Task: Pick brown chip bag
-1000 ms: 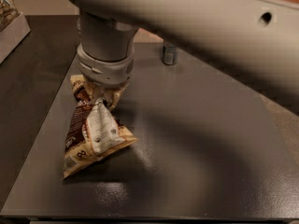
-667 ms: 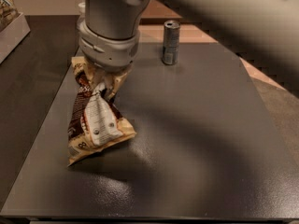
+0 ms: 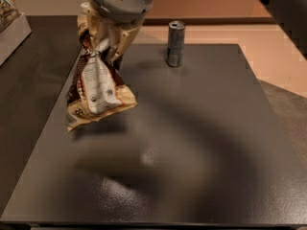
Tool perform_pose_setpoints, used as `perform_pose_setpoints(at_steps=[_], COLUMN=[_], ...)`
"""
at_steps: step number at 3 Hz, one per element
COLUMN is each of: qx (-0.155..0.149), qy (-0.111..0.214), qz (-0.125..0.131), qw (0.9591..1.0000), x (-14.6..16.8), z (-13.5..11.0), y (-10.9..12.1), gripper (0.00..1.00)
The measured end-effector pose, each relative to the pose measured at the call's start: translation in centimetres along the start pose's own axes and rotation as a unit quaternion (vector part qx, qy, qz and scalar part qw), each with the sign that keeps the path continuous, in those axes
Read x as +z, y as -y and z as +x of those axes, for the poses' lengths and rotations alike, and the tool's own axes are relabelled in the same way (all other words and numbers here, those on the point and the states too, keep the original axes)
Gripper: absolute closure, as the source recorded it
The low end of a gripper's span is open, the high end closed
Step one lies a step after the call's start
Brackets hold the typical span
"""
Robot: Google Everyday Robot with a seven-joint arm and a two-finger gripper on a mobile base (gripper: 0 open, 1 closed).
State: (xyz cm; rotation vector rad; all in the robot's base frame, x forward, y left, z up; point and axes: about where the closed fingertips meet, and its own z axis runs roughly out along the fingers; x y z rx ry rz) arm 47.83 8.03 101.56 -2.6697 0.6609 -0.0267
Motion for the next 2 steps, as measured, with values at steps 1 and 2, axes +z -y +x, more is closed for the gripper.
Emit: perform_pose_setpoints(at_steps=[1, 2], qx=[0.004, 0.002], qy=[-0.001, -0.005], qz=[0.045, 0.06], qw=[0.999, 0.9982], x=[-3.97, -4.25], z=[0.52, 0.46], y=[1.98, 2.69], gripper=[1.0, 1.0])
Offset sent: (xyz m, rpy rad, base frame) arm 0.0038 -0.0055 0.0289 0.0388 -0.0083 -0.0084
